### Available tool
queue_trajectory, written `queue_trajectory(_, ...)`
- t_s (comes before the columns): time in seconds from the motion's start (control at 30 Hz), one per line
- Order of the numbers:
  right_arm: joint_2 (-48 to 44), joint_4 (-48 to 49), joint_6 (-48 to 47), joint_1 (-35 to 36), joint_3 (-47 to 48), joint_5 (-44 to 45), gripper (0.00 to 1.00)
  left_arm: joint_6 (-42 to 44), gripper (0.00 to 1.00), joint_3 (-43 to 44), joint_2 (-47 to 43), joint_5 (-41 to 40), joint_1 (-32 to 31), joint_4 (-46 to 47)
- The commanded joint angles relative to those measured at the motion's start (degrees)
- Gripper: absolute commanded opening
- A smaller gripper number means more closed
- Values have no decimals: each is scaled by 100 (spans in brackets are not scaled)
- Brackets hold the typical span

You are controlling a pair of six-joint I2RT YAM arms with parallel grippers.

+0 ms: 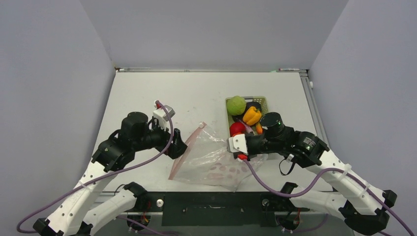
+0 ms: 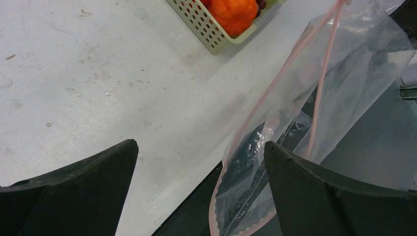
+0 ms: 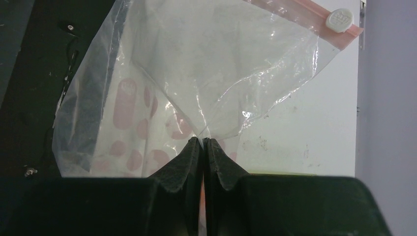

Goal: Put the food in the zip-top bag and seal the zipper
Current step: Pick up the zipper food storage bag at the center of the board.

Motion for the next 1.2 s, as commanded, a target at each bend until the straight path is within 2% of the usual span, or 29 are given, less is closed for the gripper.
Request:
queue_trajectory(0.0,-186,326,-123,47,122,-422,5,-83,100,-45,8,604,36,376)
queue_trajectory(0.07,-213,372,-119,48,117,-411,5,-98,92,-61,19,700,43,383)
queue_trajectory(0.4,-296,570,-31,41,28,-364,5,-295,75,-421,-96,1624,89,694)
queue_trajectory(0.8,-363,655,41,43,-89,-333,5,-435,48,-554,-237,1844,225,822)
queue_trajectory(1.07,-421,762,114,46,-163,-379,5,-574,16,-682,-221,2096,282,1101)
queue_trajectory(1.1,-414,761,114,43,-163,-378,5,-589,11,-696,-223,2139,282,1133)
queue_trajectory(1.13,-403,762,122,43,-158,-377,5,-599,1,-708,-229,2160,283,1157)
queue_trajectory(1.17,-391,763,131,47,-155,-385,5,-600,0,-722,-245,2154,283,1181)
